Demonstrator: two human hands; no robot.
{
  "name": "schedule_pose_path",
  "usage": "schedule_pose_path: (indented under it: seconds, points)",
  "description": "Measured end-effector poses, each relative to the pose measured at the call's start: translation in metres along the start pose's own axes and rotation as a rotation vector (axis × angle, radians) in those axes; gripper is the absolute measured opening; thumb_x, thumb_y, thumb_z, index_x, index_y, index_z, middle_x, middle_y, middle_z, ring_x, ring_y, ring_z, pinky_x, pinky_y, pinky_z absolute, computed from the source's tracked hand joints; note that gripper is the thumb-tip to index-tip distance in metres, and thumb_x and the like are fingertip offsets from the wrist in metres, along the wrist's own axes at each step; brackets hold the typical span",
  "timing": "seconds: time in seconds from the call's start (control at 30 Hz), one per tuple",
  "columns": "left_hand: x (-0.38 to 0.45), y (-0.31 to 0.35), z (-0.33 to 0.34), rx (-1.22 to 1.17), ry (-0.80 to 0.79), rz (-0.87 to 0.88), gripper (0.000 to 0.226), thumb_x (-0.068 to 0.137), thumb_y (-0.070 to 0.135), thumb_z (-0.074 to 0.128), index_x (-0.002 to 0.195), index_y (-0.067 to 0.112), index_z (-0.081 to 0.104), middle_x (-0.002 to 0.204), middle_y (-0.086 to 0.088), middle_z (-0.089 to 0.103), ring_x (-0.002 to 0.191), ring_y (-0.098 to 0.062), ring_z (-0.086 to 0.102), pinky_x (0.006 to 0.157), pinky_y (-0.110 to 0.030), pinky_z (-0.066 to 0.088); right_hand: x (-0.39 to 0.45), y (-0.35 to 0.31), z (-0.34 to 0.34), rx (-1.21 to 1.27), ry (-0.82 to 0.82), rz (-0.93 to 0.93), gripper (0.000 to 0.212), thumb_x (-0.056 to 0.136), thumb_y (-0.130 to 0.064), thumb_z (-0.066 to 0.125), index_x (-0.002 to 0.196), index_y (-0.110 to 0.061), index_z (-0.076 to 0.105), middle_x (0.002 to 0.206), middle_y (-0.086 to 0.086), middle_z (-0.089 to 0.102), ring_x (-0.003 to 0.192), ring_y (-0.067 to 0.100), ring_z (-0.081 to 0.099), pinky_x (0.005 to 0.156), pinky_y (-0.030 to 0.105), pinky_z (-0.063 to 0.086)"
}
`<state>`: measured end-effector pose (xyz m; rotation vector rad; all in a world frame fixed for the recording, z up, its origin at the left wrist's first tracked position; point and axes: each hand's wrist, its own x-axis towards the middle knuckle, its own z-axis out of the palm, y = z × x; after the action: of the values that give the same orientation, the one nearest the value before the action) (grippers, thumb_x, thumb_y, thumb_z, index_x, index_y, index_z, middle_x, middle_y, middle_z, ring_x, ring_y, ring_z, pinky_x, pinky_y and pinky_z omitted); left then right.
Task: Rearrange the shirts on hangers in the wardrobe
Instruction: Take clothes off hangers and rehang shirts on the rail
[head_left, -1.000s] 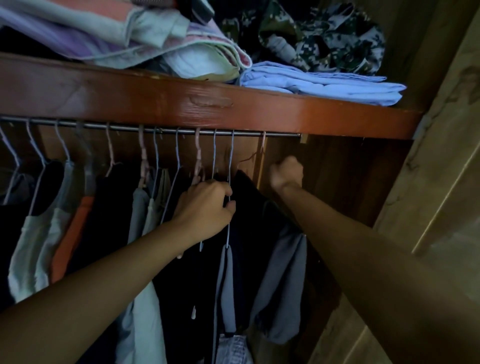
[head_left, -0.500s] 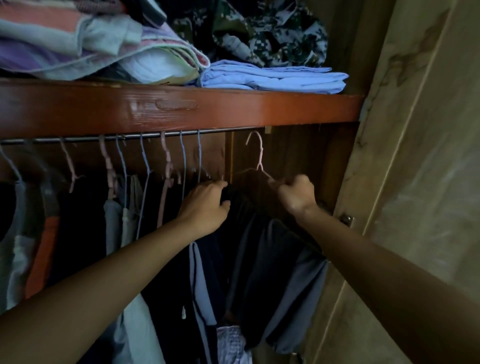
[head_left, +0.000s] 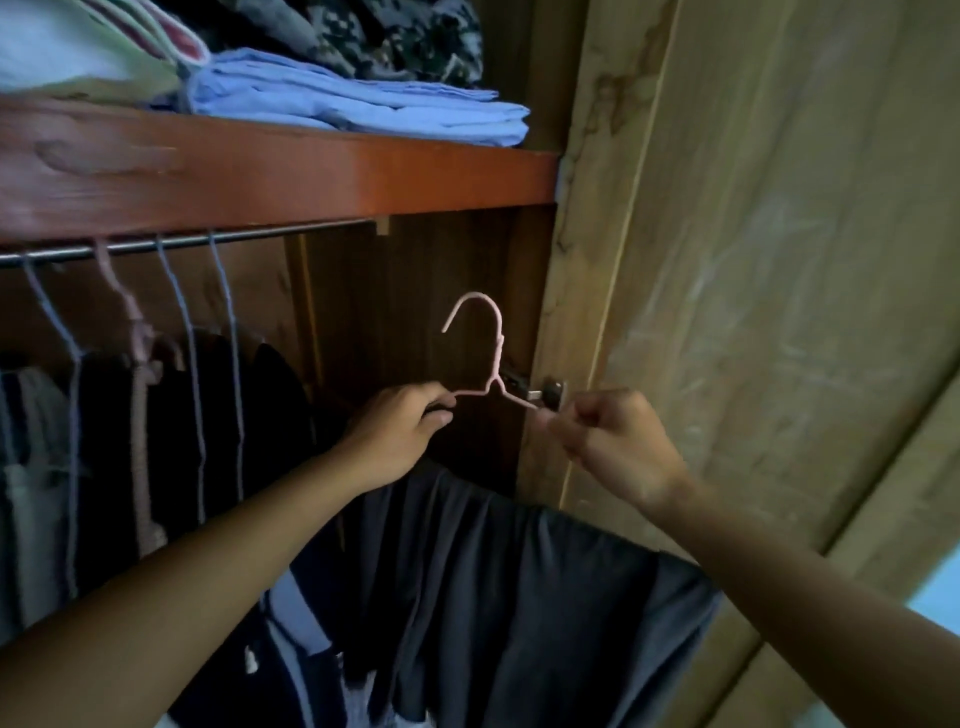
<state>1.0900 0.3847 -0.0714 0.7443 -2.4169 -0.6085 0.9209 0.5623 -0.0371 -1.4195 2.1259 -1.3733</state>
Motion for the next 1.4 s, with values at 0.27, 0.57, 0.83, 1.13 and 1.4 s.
schedule_pose_path:
  seconds: [0.27,0.57,0.83,1.13,1.4]
  points:
    - [-0.007,0.074,0.041,-0.218,-0.16,0.22,0.025,0.1,0.013,0.05,0.098,0.029,0.069,0.077,0.012,0.064,0.076,-0.003,0.062,0.069,-0.02,0.049,-0.07,0.031,-0.096,-0.14,0.033,-0.039,0.026,0.092,-0.025,0.07,0.067,-0.017,0.067,0.053,-0.003,0.063,0.042,0.009,0.052,0.048,0.018,0.04]
    - [-0.019,0.2,0.107,-0.441,-0.181,0.332,0.02,0.093,0.013,0.062,0.083,0.03,0.064,0.073,0.005,0.068,0.068,-0.003,0.063,0.065,-0.013,0.042,-0.156,0.069,-0.209,-0.164,0.173,0.022,0.011,0.089,-0.025,0.073,0.078,-0.027,0.074,0.06,-0.001,0.067,0.048,0.013,0.061,0.054,0.021,0.048]
    - [-0.03,0.308,0.163,-0.484,-0.319,0.469,0.02,0.093,0.019,0.065,0.088,0.038,0.065,0.074,0.007,0.07,0.07,-0.006,0.065,0.067,-0.026,0.046,-0.24,0.092,-0.303,-0.188,0.289,0.135,0.015,0.089,-0.023,0.073,0.074,-0.028,0.073,0.066,-0.002,0.071,0.057,0.015,0.067,0.057,0.018,0.048]
    - [-0.04,0.411,0.236,-0.488,-0.478,0.608,0.012,0.09,0.026,0.068,0.08,0.028,0.063,0.07,0.017,0.064,0.062,-0.001,0.058,0.058,-0.016,0.042,-0.323,0.105,-0.362,-0.389,0.525,0.274,0.01,0.089,-0.014,0.072,0.085,-0.022,0.076,0.067,-0.009,0.071,0.061,0.009,0.068,0.064,0.022,0.055]
    - [-0.058,0.473,0.288,-0.519,-0.725,0.834,0.014,0.091,0.025,0.068,0.08,0.029,0.062,0.068,0.01,0.064,0.063,-0.002,0.059,0.061,-0.02,0.045,-0.399,0.093,-0.367,-0.588,0.707,0.559,0.011,0.088,-0.017,0.071,0.081,-0.025,0.073,0.069,-0.013,0.07,0.062,0.006,0.066,0.072,0.029,0.054]
